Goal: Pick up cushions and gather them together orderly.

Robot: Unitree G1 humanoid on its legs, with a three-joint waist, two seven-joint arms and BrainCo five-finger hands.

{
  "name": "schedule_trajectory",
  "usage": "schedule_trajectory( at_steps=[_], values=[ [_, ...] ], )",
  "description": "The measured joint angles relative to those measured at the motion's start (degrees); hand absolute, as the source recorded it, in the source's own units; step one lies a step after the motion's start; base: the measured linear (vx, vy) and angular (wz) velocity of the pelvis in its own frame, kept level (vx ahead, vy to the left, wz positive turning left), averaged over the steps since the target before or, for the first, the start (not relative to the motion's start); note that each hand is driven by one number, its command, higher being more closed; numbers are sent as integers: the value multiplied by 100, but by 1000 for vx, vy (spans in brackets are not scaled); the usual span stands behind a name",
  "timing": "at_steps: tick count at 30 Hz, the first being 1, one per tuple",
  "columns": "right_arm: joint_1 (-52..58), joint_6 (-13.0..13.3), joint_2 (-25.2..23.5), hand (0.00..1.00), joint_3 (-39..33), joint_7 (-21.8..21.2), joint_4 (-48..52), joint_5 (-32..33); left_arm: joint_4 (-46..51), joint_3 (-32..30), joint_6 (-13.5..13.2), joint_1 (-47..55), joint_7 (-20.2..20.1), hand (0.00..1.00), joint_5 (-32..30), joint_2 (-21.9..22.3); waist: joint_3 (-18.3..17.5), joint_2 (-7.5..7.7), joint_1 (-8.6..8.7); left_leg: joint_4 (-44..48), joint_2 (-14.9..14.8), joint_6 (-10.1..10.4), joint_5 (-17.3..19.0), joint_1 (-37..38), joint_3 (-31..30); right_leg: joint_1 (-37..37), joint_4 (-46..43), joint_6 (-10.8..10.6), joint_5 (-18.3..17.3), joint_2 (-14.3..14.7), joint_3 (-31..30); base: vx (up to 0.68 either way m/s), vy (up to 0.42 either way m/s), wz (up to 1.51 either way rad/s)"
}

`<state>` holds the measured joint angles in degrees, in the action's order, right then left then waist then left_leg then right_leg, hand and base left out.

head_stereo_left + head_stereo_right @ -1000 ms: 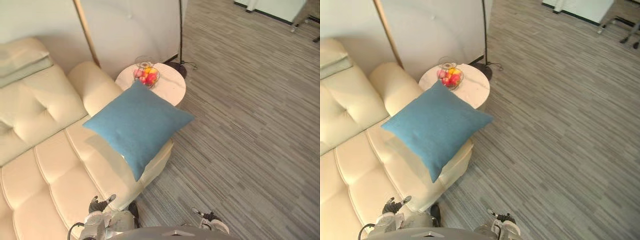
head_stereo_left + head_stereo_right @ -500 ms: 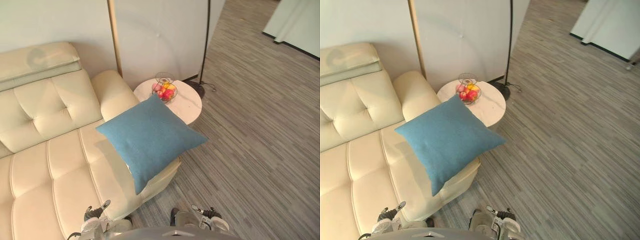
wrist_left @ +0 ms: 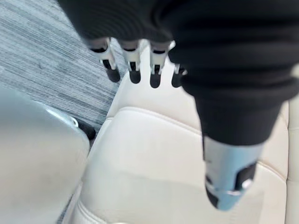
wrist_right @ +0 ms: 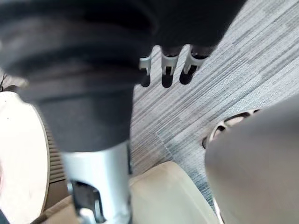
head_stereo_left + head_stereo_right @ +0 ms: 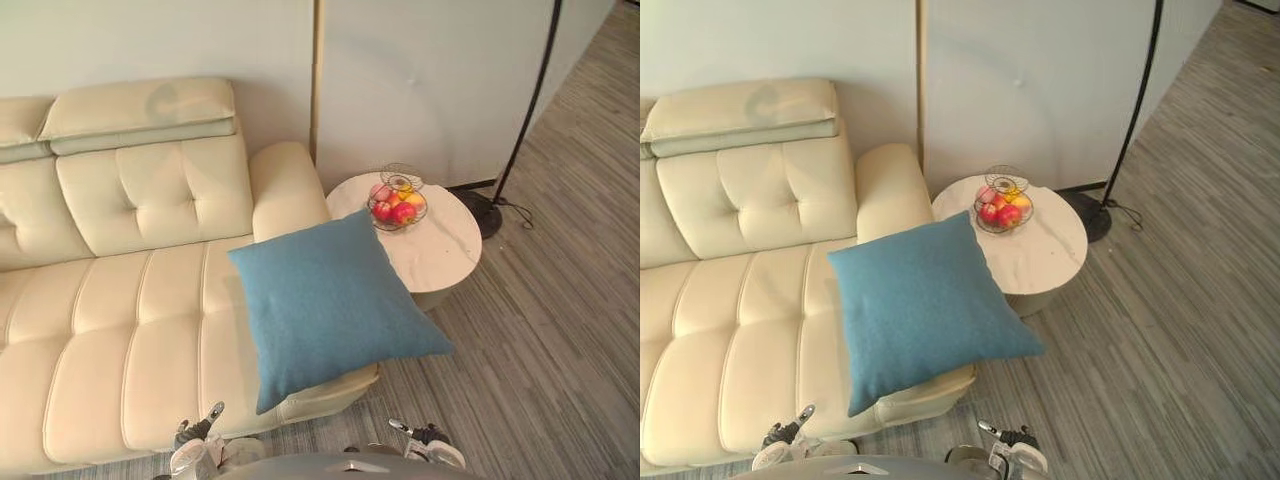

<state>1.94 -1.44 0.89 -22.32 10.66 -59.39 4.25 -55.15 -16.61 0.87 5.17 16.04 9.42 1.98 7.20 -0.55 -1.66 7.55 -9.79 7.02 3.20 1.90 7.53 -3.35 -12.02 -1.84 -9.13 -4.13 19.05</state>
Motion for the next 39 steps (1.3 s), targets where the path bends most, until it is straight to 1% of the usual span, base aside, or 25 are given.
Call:
schedule_trajectory(
  at_steps=[1, 2, 3, 4, 7, 9, 11, 13, 16, 17, 18, 20, 21, 23, 25, 26, 27, 29, 30, 31, 32, 35, 38, 39],
  values=[
    [-2, -2, -23, 0, -30, -1, -9, 6, -10, 141, 0, 1, -24, 0, -3, -63, -8, 37, 0, -299, 47, -11, -167, 83, 59, -20, 103, -12, 56, -8, 39, 3, 13, 26],
    [-5, -1, -33, 0, -35, -1, -8, 8, -11, 196, 0, 0, -25, 0, -4, -91, -2, 54, 0, -432, 81, -26, -258, 123, 61, -21, 140, -16, 82, -14, 46, -26, 14, 20],
    [-8, 0, -31, 0, -35, -1, -7, 16, -23, 328, 1, -3, -26, 0, -10, -155, -6, 94, 20, -710, 133, -50, -464, 183, 70, -1, 223, -31, 143, -32, 64, -24, 16, 13],
    [-8, 2, -31, 0, -35, 1, -6, 34, -52, 413, 3, -10, -28, 0, -25, -195, -7, 101, 34, -884, 163, -82, -587, 250, 94, 12, 289, -44, 189, -36, 68, -40, 25, 13],
    [-28, 4, -28, 0, -36, 10, 0, 60, -148, 564, 10, -32, -29, 0, -88, -262, -2, 96, 83, -1183, 232, -148, -786, 312, 111, 4, 381, -55, 314, -42, 54, -91, 33, 3],
    [-37, 7, -30, 0, -42, 49, 7, 59, -207, 645, 11, -35, -30, 0, -90, -308, 3, 91, 139, -1202, 259, -147, -795, 335, 77, -38, 390, -70, 346, -45, 72, -145, 32, 11],
    [-28, 7, -25, 0, -41, 73, 12, 59, -219, 682, 11, -35, -38, 0, -87, -330, 7, 88, 162, -1242, 290, -191, -825, 333, 55, -59, 438, -117, 310, -55, 66, -163, 33, 13],
    [-5, 5, -21, 0, -42, 76, 52, 62, -219, 728, 11, -34, -112, 0, -74, -375, 14, 76, 168, -1246, 302, -209, -838, 321, 58, -60, 458, -114, 309, -57, -16, -170, 52, 10],
    [42, 1, -9, 0, -72, 89, 251, 61, -213, 785, 10, -35, -196, 0, -54, -409, 14, 57, 180, -1249, 318, -222, -803, 312, 135, -19, 524, -122, 311, 23, -382, -119, 45, -5],
    [71, -9, 55, 0, -143, 114, 342, 66, -185, 784, 10, -47, -213, 0, -32, -407, 16, 47, 180, -1250, 317, -223, -800, 303, 283, 39, 575, -133, 317, 66, -615, -77, 46, -27],
    [87, -15, 83, 0, -169, 129, 413, 71, -167, 783, 9, -46, -236, 0, -5, -408, 18, 36, 183, -1250, 317, -227, -797, 301, 340, 57, 599, -144, 323, 73, -673, -57, 52, -42],
    [144, -39, 240, 0, -386, 247, 912, 85, -151, 780, 13, -5, -261, 0, 52, -418, 4, -9, 221, -1250, 324, -268, -765, 283, 554, 115, 794, -199, 361, 134, -1030, -17, 68, -54],
    [145, -39, 283, 0, -426, 253, 1035, 85, -132, 780, 15, 7, -261, 0, 52, -422, 4, -8, 238, -1250, 326, -279, -758, 279, 589, 113, 821, -208, 371, 137, -1092, 7, 79, -55],
    [190, -49, 512, 0, -621, 274, 1661, 59, 190, 791, 31, 62, -270, 0, 83, -423, -3, 17, 274, -1249, 388, -320, -732, 267, 693, 133, 948, -262, 451, 124, -1246, 27, 58, -29],
    [191, -58, 656, 0, -726, 320, 2019, 10, 430, 791, 28, 63, -273, 0, 175, -428, -11, 35, 311, -1249, 452, -351, -712, 265, 697, 138, 957, -263, 498, 67, -1271, 46, 64, -3],
    [173, -48, 815, 0, -746, 369, 2321, -17, 691, 791, 24, 73, -271, 0, 197, -434, -12, 36, 310, -1249, 510, -387, -687, 290, 706, 139, 949, -261, 559, 29, -1345, 61, 70, 0],
    [149, -46, 866, 0, -749, 372, 2394, -17, 782, 791, 20, 81, -269, 0, 229, -440, -15, 40, 309, -1249, 530, -397, -673, 316, 715, 142, 950, -256, 605, 24, -1389, 78, 63, -1],
    [-62, -40, 1005, 0, -766, 384, 2681, -22, 1201, 805, 6, 124, -257, 0, 317, -498, -28, 35, 314, -1247, 603, -385, -660, 338, 750, 167, 957, -250, 809, -20, -1523, 92, 54, -5],
    [-106, -36, 1023, 0, -765, 385, 2744, -26, 1261, 815, 1, 122, -256, 0, 344, -506, -39, 20, 314, -1247, 605, -385, -655, 333, 756, 169, 970, -258, 815, -24, -1525, 96, 39, -8],
    [-221, -37, 1080, 0, -765, 386, 2830, -36, 1422, 843, 0, 132, -255, 0, 392, -521, -55, -3, 313, -1246, 615, -399, -656, 329, 758, 160, 986, -270, 894, -34, -1526, 100, 25, -5],
    [-358, -44, 1138, 0, -766, 387, 2987, -185, 1619, 872, -4, 142, -252, 0, 398, -526, -78, -42, 306, -1245, 629, -423, -672, 328, 754, 143, 1023, -282, 922, -42, -1517, 117, 22, -3],
    [-690, -44, 1271, 0, -733, 423, 3240, -255, 2041, 935, -33, 125, -249, 0, 401, -530, -88, -55, 307, -1245, 640, -434, -663, 327, 720, 109, 1071, -282, 925, -45, -1497, 79, 10, 3],
    [-925, -39, 1386, 0, -665, 463, 3394, -256, 2260, 1062, -70, 121, -247, 0, 403, -529, -88, -54, 307, -1245, 646, -434, -663, 321, 660, 82, 1083, -282, 925, -49, -1423, 33, 1, 8],
    [-998, -40, 1493, 0, -499, 467, 3393, -254, 2329, 1144, -81, 109, -248, 0, 404, -529, -87, -52, 310, -1245, 649, -434, -664, 320, 634, 66, 1092, -283, 925, -55, -1371, 0, -3, 11]
  ],
)
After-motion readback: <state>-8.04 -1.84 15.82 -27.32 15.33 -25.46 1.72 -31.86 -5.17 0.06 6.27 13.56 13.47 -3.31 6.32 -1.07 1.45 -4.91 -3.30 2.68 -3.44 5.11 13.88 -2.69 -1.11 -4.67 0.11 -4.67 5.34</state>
